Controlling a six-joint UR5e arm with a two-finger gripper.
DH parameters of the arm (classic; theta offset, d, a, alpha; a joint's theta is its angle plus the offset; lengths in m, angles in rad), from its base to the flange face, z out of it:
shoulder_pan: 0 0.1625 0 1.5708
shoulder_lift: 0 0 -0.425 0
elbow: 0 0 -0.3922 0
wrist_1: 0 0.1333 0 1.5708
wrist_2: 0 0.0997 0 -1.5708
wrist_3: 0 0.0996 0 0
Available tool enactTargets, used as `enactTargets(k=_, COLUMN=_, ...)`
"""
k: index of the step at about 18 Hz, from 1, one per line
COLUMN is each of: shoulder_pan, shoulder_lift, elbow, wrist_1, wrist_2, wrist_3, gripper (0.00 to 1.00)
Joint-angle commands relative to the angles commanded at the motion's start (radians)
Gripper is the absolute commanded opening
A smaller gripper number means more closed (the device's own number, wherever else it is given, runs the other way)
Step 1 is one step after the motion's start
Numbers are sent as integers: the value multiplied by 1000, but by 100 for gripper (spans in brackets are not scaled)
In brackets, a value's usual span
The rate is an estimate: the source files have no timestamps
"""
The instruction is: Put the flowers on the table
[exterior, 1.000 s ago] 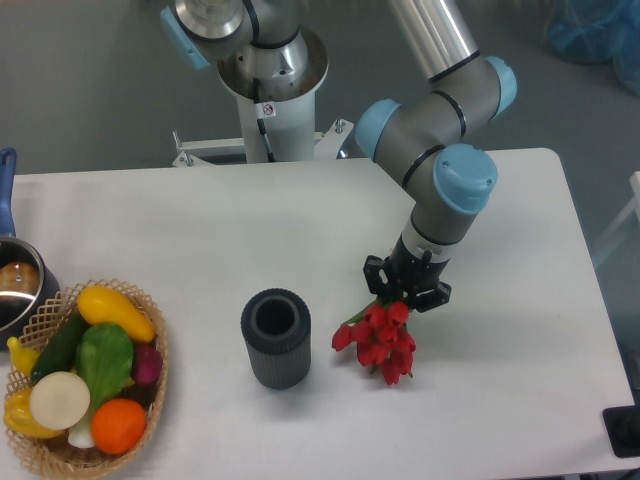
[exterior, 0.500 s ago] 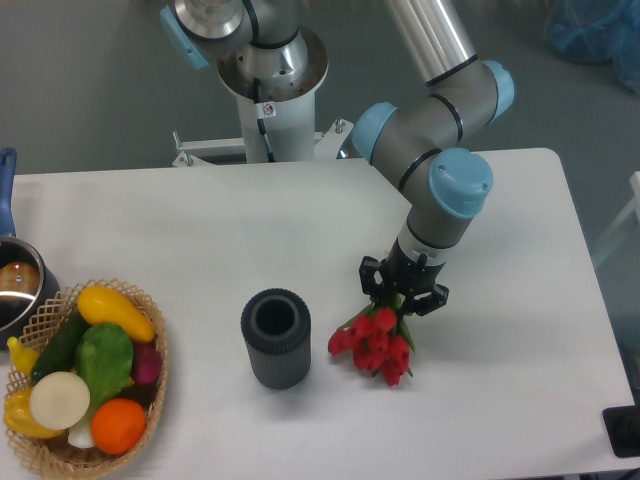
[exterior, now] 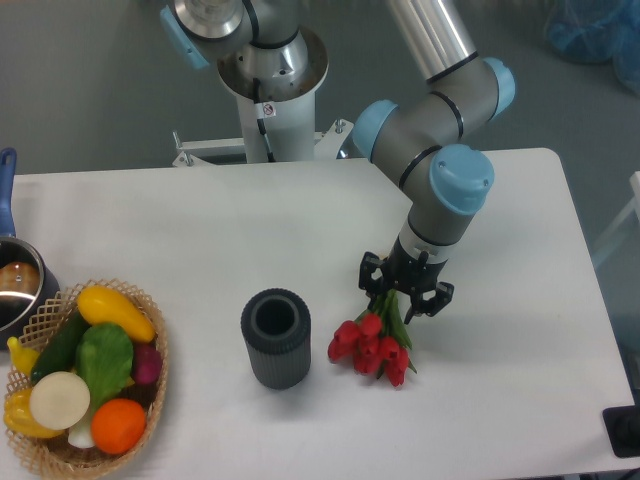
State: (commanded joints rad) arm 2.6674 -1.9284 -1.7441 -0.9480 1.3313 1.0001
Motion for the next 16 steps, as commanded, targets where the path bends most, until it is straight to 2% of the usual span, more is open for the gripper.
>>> enactTargets(k=4, shoulder_pan=29, shoulder_lift=63, elbow=3, wrist_1=-6, wrist_2=19, wrist_3=-2, gripper=100)
enactTargets(k=6, shoulder_pan=29, shoulder_lift=107, elbow=-6, wrist_1=-8, wrist_2=101, wrist_3=5, gripper=100)
enactTargets(k=8, shoulder_pan=31, shoulder_lift=126, elbow=-6, wrist_1=-8, wrist_2=199, wrist_3=18, gripper=100)
enactTargets(k=10, shoulder_pan=34, shoulder_lift=141, elbow=-6, wrist_1=-8, wrist_2=213, wrist_3=40, gripper=100)
enactTargets(k=13, shoulder_pan=52, shoulder_lift=178, elbow=-2, wrist_1=-21, wrist_2=261, wrist_3=102, gripper=100)
enactTargets(k=16, shoulder_pan=100, shoulder_lift=236, elbow=-2, wrist_1=-54, wrist_2=281, wrist_3=245, gripper=100)
